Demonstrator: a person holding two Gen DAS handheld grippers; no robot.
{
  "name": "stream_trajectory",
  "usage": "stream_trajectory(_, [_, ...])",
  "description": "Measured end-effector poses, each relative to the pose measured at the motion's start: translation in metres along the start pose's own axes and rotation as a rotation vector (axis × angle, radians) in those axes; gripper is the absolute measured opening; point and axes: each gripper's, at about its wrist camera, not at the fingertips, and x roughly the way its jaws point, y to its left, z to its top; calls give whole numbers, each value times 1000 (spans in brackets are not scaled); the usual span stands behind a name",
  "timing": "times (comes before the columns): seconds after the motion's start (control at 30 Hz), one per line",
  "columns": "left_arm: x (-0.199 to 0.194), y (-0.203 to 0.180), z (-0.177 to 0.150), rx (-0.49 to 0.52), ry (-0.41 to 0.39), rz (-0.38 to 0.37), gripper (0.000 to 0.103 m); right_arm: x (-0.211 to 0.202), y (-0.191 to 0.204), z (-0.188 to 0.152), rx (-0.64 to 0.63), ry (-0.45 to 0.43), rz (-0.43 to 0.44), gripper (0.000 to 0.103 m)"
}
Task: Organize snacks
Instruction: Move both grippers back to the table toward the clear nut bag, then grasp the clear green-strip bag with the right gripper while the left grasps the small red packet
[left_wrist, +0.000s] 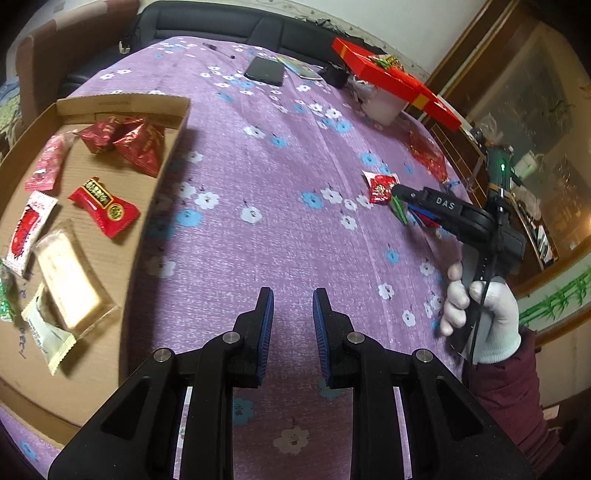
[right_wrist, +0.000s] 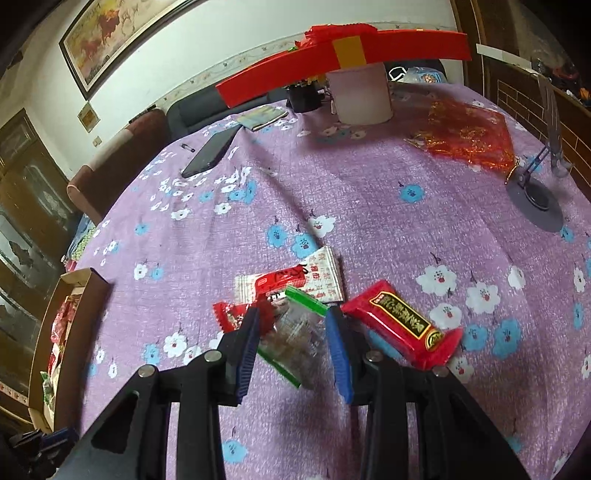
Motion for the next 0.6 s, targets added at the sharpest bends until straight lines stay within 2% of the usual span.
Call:
stream_trajectory(0.13, [5, -5, 5, 20, 3, 0, 20, -1, 1, -2, -25, -19, -2, 39])
stream_trajectory(0.23, [10, -17, 14, 56, 1, 7, 20, 1, 3, -4, -34, -6, 30, 29])
stream_trajectory(0.3, [14, -27, 21, 91, -6, 2, 20, 1, 4, -5, -44, 11, 43, 26])
stream_trajectory(0.47, [37, -55, 50, 197, -16, 28, 20, -15, -7, -17, 3, 38, 71, 24])
stream_trajectory(0.6, [67, -85, 74, 317, -23, 23, 19, -30, -26, -25, 64, 24, 99, 24])
